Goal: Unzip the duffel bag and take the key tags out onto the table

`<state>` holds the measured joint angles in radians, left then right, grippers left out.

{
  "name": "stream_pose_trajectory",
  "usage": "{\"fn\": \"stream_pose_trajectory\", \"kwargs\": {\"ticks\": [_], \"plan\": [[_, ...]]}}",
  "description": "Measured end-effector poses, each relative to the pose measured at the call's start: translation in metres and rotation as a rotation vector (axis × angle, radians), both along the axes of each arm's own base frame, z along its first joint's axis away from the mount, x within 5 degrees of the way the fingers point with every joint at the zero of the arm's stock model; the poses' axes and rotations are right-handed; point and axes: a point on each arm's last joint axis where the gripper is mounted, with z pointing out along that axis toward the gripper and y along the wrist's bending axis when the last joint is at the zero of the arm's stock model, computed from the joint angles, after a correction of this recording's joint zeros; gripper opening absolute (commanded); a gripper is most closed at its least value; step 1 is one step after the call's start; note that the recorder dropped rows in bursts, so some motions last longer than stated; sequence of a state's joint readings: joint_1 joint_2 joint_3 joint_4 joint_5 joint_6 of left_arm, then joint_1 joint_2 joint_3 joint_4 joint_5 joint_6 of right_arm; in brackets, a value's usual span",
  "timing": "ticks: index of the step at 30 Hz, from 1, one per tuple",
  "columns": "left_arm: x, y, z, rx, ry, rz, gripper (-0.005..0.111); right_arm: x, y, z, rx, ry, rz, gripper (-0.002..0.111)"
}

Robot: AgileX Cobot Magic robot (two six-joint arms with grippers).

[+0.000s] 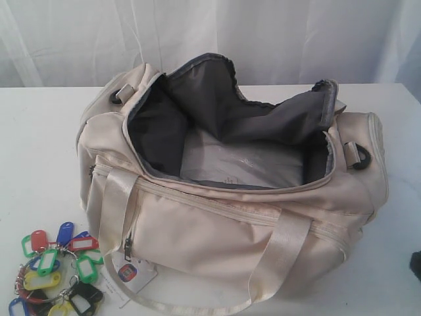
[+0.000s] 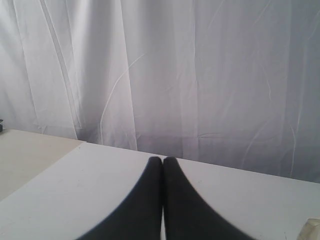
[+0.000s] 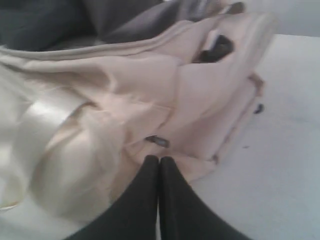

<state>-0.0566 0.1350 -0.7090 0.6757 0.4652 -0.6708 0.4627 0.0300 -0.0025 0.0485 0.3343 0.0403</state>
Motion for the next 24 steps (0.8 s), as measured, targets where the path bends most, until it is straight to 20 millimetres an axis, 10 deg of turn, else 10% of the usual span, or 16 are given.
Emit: {"fn": "stream_pose_trajectory", "kwargs": {"ticks": [5,24], "plan": [[0.000,0.000,0.000,0.000,0.000,0.000,0.000,0.004,-0.013,0.001,0.010,-0.019,-0.249,0.000],[0.000,0.000,0.000,0.000,0.000,0.000,0.000,0.004,-0.015,0.001,0.012,-0.020,-0.282,0.000]]}}
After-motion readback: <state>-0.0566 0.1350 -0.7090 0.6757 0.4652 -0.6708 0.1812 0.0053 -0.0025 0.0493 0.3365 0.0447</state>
